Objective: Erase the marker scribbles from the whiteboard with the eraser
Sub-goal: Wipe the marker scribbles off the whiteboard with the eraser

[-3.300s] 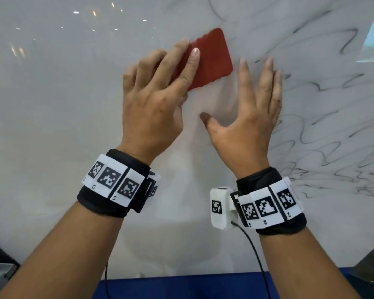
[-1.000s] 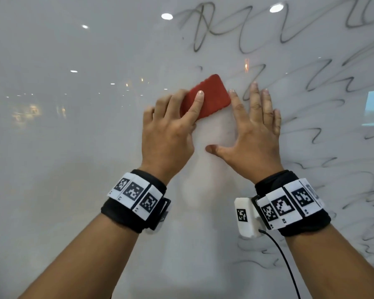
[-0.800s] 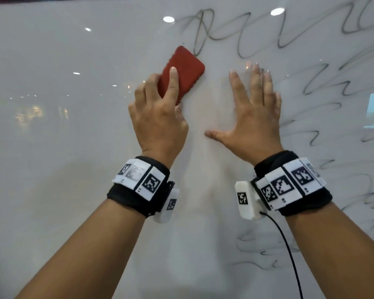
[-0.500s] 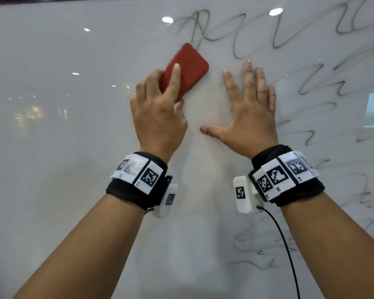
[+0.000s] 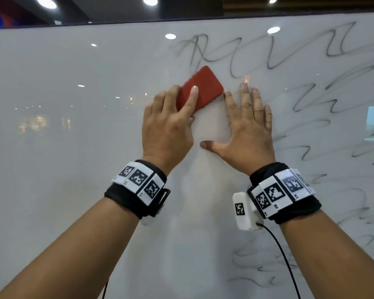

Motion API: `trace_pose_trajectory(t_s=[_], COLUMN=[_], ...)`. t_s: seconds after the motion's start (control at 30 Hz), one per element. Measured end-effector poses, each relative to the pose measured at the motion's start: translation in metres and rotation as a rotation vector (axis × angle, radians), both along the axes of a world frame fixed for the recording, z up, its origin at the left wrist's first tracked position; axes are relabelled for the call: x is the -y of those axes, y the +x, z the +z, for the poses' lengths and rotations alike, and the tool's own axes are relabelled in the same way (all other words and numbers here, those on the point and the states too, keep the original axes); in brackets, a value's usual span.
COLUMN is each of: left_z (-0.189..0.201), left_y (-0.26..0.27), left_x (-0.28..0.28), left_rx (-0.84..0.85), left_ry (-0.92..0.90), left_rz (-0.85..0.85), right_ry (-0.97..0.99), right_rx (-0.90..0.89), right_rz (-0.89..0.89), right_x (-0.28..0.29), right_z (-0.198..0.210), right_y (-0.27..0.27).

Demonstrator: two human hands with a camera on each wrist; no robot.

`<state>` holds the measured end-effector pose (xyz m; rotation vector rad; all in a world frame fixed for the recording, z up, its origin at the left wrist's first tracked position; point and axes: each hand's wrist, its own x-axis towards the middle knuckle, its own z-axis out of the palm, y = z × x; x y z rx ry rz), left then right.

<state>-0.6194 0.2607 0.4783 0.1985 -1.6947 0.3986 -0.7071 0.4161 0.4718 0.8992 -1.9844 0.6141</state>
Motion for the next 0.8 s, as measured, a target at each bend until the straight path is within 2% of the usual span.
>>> trace_pose_trajectory(t_s=[0.07,0.2,0.23,0.27,0.37,0.4,0.43,0.53,0.6,0.73,0.8], left_z=[0.006,0.038,0.043,0.045,0.037,0.038,0.043,0.065,0.072,0.063,0.065], left_y=[0.002,0.008,0.007,0.005,-0.006,-0.007,-0.006,0.001,0.0,-0.008,-0.008], left_x=[0.007,0.011,0.008,0.003,-0.009,-0.008,-0.004,0.002,-0.003,-0.016,-0.011], left_rx=[-0.003,-0.163,-0.169,-0.152,0.027,0.054,0.038,-0.108,-0.119,0.019,0.021], left_ry=[-0.044,0.314,0.35,0.321,-0.02,-0.084,-0.079,0.222,0.312,0.048,0.018], left_rz=[0.02,0.026,0.021,0.011,0.012,0.031,0.043,0.038,0.054,0.075,0.067], right_ry=[0.0,0.016,0.014,0.013,0.014,0.016,0.013,0.008,0.021,0.012,0.014], right_rx=[0.003,0.005,0.001,-0.002,0.007,0.006,0.0,-0.013,-0.008,-0.002,-0.005], right_rz=[0.002,0.0,0.001,0.0,0.003,0.005,0.008,0.022,0.018,0.024,0.024], right_x=[0.0,-0.001,-0.001,-0.001,0.0,0.0,-0.001,-0.002,-0.002,-0.002,-0.001], right_z=[0.0,-0.001,-0.002,-0.002,-0.002,-0.002,-0.003,-0.004,-0.005,-0.005,-0.005], right_y=[0.0,0.0,0.0,-0.001,-0.001,-0.001,-0.001,-0.002,-0.002,-0.002,-0.003])
